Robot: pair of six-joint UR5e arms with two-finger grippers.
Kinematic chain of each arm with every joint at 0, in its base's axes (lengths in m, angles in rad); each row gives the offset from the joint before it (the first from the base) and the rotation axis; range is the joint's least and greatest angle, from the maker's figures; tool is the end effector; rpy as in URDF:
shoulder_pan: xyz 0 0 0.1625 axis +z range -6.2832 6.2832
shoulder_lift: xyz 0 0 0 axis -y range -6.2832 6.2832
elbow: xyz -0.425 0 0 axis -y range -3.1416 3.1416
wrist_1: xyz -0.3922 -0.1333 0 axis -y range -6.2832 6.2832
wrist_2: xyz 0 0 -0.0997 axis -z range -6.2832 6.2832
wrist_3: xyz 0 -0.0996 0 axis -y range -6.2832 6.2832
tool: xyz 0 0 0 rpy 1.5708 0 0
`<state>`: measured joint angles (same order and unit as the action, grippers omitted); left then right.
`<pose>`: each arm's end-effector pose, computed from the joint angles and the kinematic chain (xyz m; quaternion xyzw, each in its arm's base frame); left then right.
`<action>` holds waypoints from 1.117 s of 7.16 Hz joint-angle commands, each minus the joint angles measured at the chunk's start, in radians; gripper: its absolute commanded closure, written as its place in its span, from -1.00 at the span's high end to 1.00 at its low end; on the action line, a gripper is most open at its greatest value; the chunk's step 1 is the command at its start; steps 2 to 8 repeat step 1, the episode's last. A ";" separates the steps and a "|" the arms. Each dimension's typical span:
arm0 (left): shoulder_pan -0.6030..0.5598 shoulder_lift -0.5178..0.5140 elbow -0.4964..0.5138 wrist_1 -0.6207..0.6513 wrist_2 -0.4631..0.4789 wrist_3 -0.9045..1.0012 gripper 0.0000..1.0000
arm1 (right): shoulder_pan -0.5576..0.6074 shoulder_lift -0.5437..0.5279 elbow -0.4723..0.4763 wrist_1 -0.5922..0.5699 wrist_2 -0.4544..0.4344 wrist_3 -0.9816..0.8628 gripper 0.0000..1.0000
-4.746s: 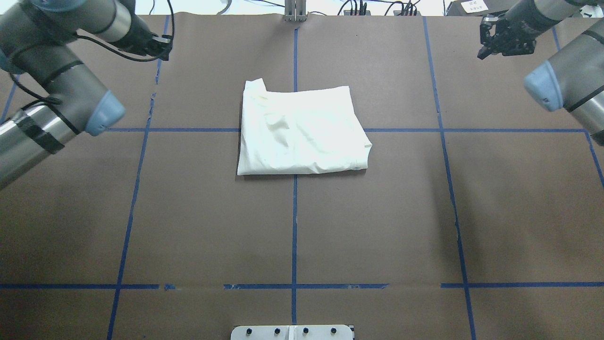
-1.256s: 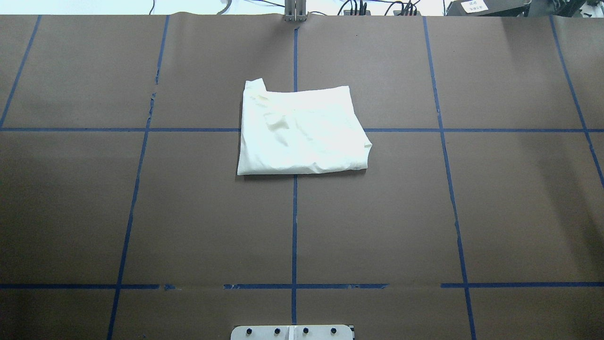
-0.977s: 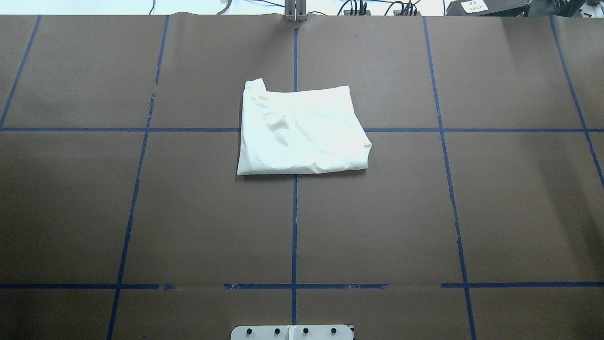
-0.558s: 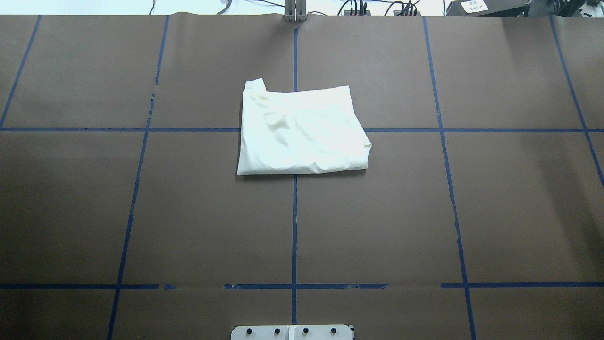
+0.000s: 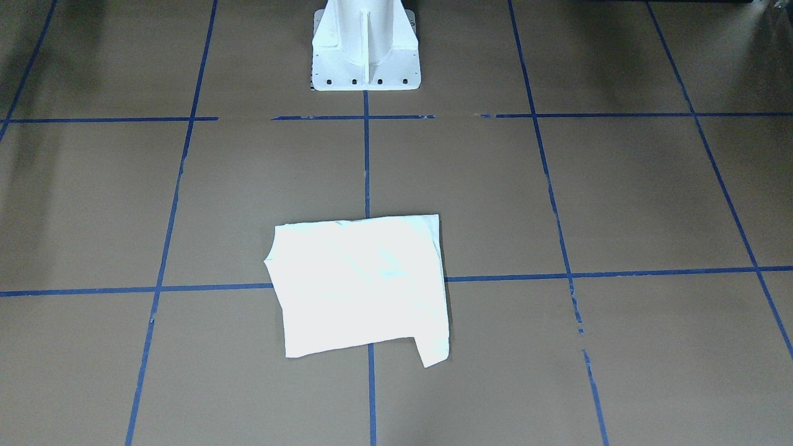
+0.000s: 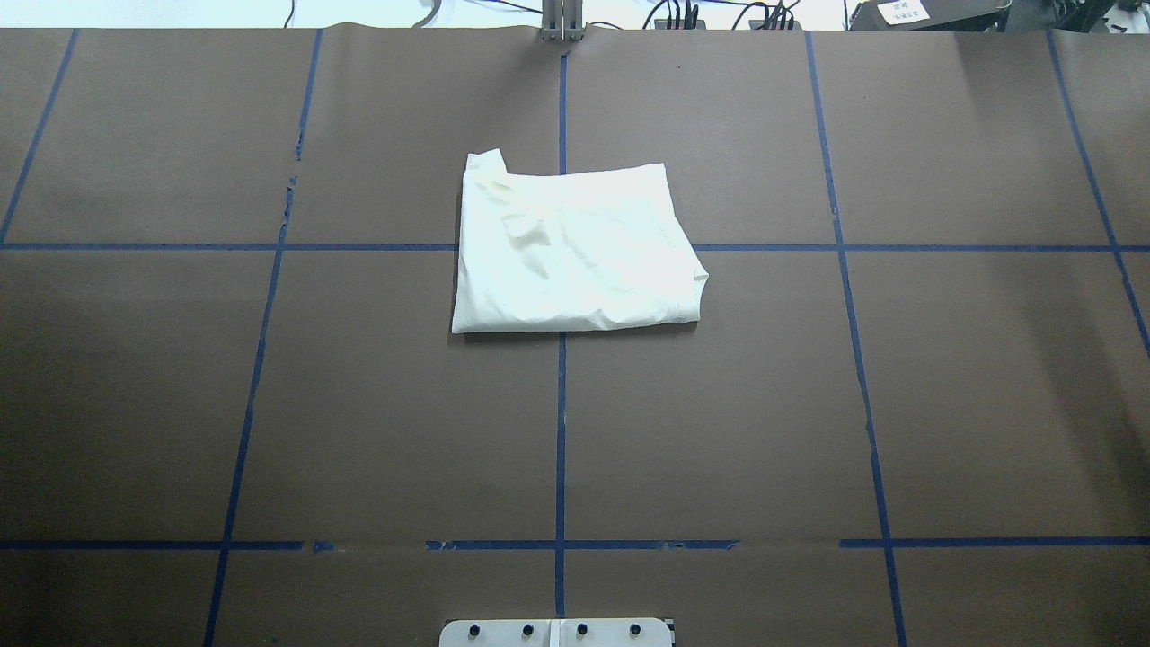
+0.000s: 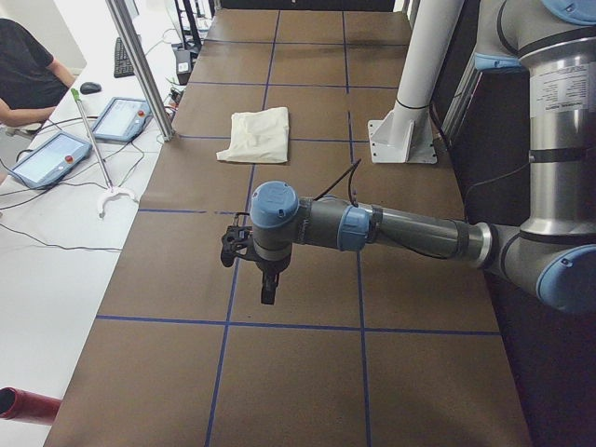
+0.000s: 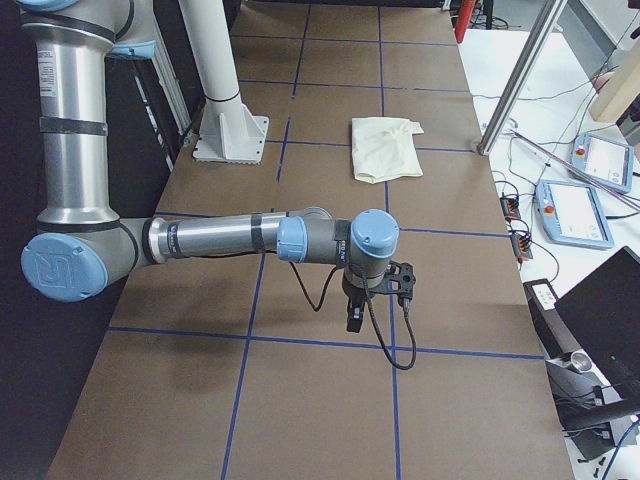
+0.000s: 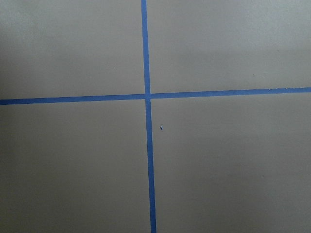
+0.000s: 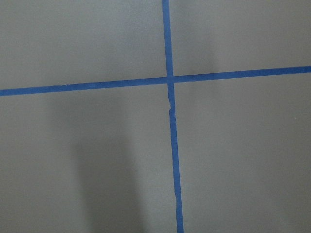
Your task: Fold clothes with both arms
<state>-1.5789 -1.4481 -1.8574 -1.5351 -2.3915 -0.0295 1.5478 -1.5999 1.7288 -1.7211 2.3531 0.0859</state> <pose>-0.0640 -0.4420 0.5749 0.0545 0.3987 0.0083 0.9154 0.0522 -0.4761 0.6097 -0.0306 -0.3801 0.0331 0.9238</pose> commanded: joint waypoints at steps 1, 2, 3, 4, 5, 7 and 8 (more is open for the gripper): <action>0.014 0.000 0.035 0.006 0.003 -0.001 1.00 | 0.000 0.000 0.000 0.000 0.000 0.000 1.00; 0.014 0.000 0.035 0.006 0.003 -0.001 1.00 | 0.000 0.000 0.000 0.000 0.000 0.000 1.00; 0.014 0.000 0.035 0.006 0.003 -0.001 1.00 | 0.000 0.000 0.000 0.000 0.000 0.000 1.00; 0.014 0.000 0.035 0.006 0.003 -0.001 1.00 | 0.000 0.000 0.000 0.000 0.000 0.000 1.00; 0.014 0.000 0.035 0.006 0.003 -0.001 1.00 | 0.000 0.000 0.000 0.000 0.000 0.000 1.00; 0.014 0.000 0.035 0.006 0.003 -0.001 1.00 | 0.000 0.000 0.000 0.000 0.000 0.000 1.00; 0.014 0.000 0.035 0.006 0.003 -0.001 1.00 | 0.000 0.000 0.000 0.000 0.000 0.000 1.00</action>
